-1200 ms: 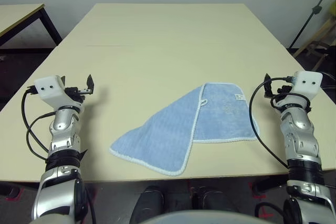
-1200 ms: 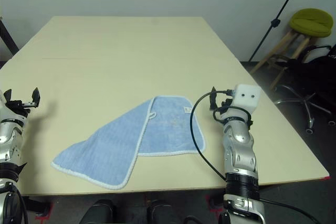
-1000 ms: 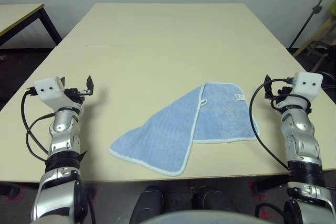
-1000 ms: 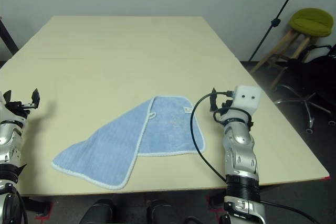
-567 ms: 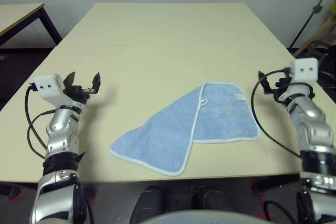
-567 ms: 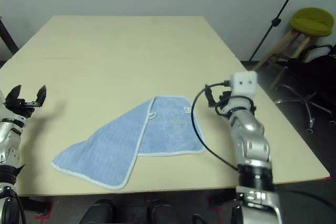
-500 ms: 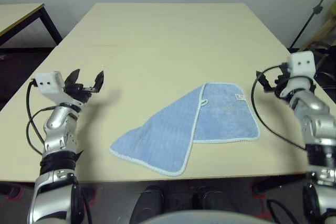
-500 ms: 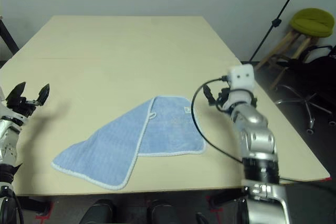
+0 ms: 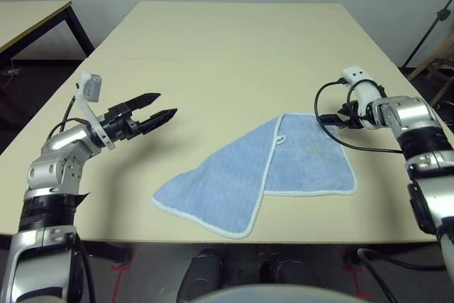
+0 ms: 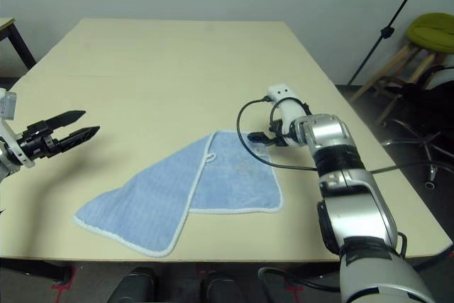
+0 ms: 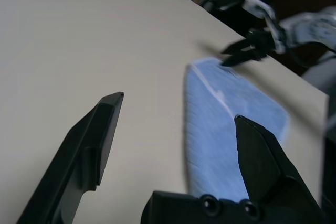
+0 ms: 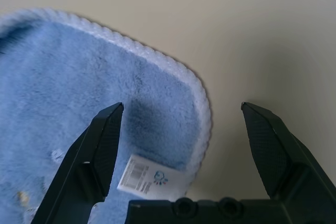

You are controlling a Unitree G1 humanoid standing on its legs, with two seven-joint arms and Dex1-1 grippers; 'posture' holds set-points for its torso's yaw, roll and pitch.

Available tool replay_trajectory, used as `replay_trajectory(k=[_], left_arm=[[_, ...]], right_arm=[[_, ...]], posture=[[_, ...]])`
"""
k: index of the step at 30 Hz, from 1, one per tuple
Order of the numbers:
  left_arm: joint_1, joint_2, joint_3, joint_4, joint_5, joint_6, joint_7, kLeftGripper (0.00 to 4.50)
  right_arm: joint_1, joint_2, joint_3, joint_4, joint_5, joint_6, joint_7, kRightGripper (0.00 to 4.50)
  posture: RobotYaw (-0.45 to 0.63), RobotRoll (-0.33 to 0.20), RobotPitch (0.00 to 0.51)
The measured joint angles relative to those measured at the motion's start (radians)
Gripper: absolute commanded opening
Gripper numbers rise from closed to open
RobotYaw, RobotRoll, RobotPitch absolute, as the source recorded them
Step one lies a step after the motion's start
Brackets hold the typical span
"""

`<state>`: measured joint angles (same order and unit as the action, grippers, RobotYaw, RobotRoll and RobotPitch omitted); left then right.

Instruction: Fold the towel and set it aside.

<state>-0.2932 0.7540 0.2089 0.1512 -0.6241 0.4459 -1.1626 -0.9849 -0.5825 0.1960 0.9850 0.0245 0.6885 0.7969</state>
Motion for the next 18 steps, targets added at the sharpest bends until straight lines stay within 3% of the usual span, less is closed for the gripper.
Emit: replay_trajectory(k=[5, 12, 17, 18], left_arm=[[0.062, 0.018, -0.030, -0.103, -0.007, 0.068, -0.043, 4.43], [0.141, 0.039, -0.067, -0.239, -0.023, 0.131, -0.081, 4.50], [0.173, 0.053, -0.092, -0.269, -0.015, 0.124, -0.109, 4.50], [0.175, 0.054, -0.097, -0.269, -0.012, 0.118, -0.115, 4.50]], right_arm=[[-0.031, 0.037, 0.002, 0.121, -0.044, -0.070, -0.004, 4.50], [-0.037, 0.072, -0.028, 0.200, -0.066, -0.119, -0.039, 2.14], [-0.041, 0.078, -0.038, 0.205, -0.066, -0.117, -0.025, 0.20], [-0.041, 0.078, -0.039, 0.205, -0.066, -0.116, -0.021, 0.01]], posture=[[0.16, 0.000, 0.000], [0.17, 0.000, 0.000], [0.17, 0.000, 0.001], [0.17, 0.000, 0.001]])
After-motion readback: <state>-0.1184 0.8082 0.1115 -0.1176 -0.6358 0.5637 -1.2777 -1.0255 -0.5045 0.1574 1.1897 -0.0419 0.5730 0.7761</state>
